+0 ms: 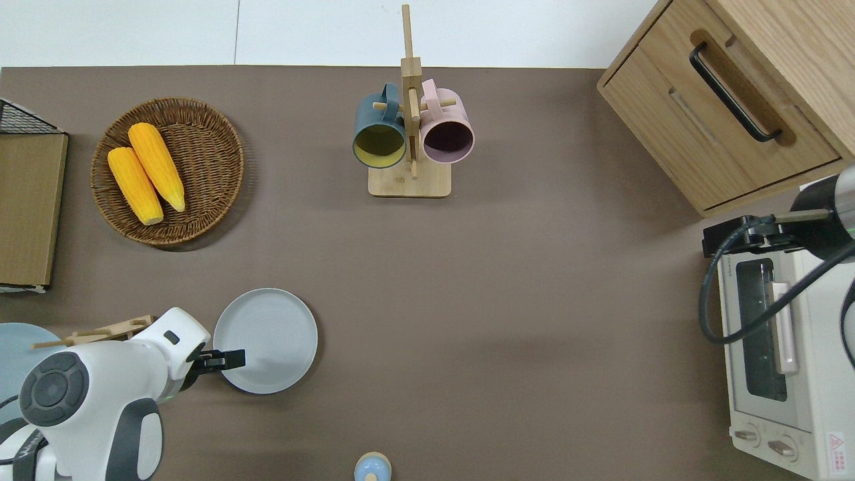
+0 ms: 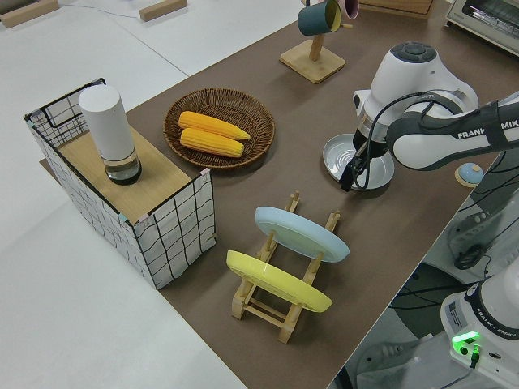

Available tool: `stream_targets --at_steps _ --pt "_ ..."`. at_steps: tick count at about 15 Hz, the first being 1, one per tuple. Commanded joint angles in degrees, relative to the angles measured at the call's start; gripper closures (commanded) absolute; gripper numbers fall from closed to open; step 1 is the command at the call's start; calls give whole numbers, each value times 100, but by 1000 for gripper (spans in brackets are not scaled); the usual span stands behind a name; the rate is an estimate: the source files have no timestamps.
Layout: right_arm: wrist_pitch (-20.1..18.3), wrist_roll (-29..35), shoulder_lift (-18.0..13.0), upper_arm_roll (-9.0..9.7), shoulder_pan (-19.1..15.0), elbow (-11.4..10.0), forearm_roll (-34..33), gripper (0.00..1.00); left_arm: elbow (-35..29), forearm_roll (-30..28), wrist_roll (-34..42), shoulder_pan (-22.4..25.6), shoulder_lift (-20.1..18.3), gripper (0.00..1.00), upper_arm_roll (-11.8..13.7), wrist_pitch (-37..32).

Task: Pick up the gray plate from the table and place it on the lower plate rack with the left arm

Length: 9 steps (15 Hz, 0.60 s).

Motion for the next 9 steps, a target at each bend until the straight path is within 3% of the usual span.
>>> stream_targets --at_steps 1,7,8,9 --pt "-5 22 2 -34 41 37 15 17 -198 -27 -61 -109 251 5 18 527" --pt "-5 22 11 -34 41 37 15 17 -207 -27 -70 -109 340 15 9 607" --pt "-5 22 2 -34 41 37 15 17 -207 -27 -70 -109 340 59 9 607" --pt "-5 22 2 -34 41 37 15 17 -198 -35 -79 -109 340 175 9 607"
